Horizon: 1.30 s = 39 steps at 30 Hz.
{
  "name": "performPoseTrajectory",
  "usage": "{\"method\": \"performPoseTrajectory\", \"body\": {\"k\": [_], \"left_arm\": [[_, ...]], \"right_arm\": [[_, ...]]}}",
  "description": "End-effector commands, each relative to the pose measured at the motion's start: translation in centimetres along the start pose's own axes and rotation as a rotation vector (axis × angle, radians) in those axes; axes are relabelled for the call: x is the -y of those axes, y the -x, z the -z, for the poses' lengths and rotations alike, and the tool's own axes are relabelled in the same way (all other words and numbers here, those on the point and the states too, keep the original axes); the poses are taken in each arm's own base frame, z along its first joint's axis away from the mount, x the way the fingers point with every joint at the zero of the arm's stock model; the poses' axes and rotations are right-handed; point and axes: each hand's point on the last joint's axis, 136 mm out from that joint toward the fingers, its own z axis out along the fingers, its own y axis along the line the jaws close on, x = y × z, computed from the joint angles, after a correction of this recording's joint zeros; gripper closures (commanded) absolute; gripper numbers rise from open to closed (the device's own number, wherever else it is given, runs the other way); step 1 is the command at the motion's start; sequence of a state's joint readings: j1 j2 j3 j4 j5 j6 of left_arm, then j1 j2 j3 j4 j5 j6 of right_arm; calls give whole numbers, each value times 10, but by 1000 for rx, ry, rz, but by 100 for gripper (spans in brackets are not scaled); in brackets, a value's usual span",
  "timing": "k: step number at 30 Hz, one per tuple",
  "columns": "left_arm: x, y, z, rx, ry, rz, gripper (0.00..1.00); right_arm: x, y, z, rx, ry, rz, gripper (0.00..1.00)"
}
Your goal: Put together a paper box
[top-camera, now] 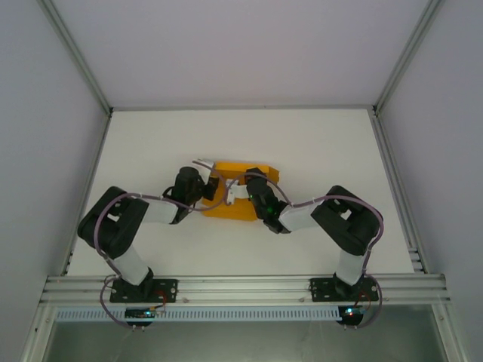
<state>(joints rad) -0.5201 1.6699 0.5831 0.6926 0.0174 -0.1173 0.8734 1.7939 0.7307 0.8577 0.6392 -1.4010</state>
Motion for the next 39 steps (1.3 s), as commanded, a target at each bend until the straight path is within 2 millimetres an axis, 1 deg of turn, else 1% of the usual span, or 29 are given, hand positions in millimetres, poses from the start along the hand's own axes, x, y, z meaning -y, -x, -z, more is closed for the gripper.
{"method": "performPoseTrajectory", "body": {"k": [1, 2, 6, 7, 10, 12, 13, 15, 17, 18, 19, 20, 23, 25, 26, 27, 28, 29, 30, 32, 33, 34, 37, 39], "left_arm": [[7, 20, -9, 54, 17, 32, 97], [4, 18, -10, 54, 45, 38, 100], [-1, 10, -14, 24, 100, 56, 99], [-2, 9, -15, 18, 102, 55, 92], [-4, 6, -19, 3, 115, 57, 84], [-5, 6, -21, -4, 120, 60, 74], [-3, 7, -23, -5, 115, 56, 73], [-4, 8, -25, -1, 119, 59, 77], [-6, 11, -27, 10, 130, 60, 76], [-7, 13, -27, 17, 134, 58, 79], [-8, 13, -28, 17, 143, 53, 91], [-11, 13, -29, 16, 158, 53, 100], [-17, 10, -29, 9, 198, 56, 100], [-23, 7, -27, 16, 226, 68, 100], [-23, 7, -26, 20, 224, 67, 100], [-22, 7, -25, 23, 223, 71, 100], [-22, 8, -24, 19, 214, 76, 100], [-20, 8, -23, 18, 206, 80, 100], [-19, 12, -21, 24, 200, 86, 100], [-18, 16, -18, 21, 174, 110, 100], [-15, 20, -16, 22, 145, 127, 100], [-14, 23, -13, 22, 119, 149, 100], [-4, 34, -5, 33, 10, 193, 100], [5, 39, 2, 27, -77, 218, 100]], "right_arm": [[-9, 13, 5, 58, 40, -11, 100], [-9, 13, 5, 59, 42, -15, 100], [-12, 10, 4, 50, 51, -21, 100], [-12, 10, 4, 49, 51, -22, 100], [-13, 11, 4, 53, 53, -24, 100], [-13, 11, 4, 55, 56, -30, 100], [-12, 11, 4, 57, 57, -33, 100], [-13, 11, 4, 58, 63, -37, 100], [-14, 10, 4, 59, 68, -39, 100], [-15, 10, 3, 59, 73, -41, 100], [-15, 9, 4, 58, 77, -42, 100], [-15, 8, 3, 55, 82, -44, 100], [-14, 5, 2, 49, 83, -67, 100], [-12, 2, 2, 42, 96, -112, 100], [-11, 0, 1, 28, 111, -150, 92], [-8, -3, 1, 14, 116, -209, 81], [0, -8, 1, -2, 107, -289, 65], [8, -12, 2, -12, 100, -356, 50], [19, -16, 6, -12, 77, -438, 36], [39, -25, 17, -4, 40, -590, 15], [45, -31, 23, -2, 48, -674, 5], [44, -36, 28, -4, 91, -749, 1], [29, -51, 45, 0, 309, -1004, 2], [23, -53, 58, 48, 465, -1161, 1]]}}
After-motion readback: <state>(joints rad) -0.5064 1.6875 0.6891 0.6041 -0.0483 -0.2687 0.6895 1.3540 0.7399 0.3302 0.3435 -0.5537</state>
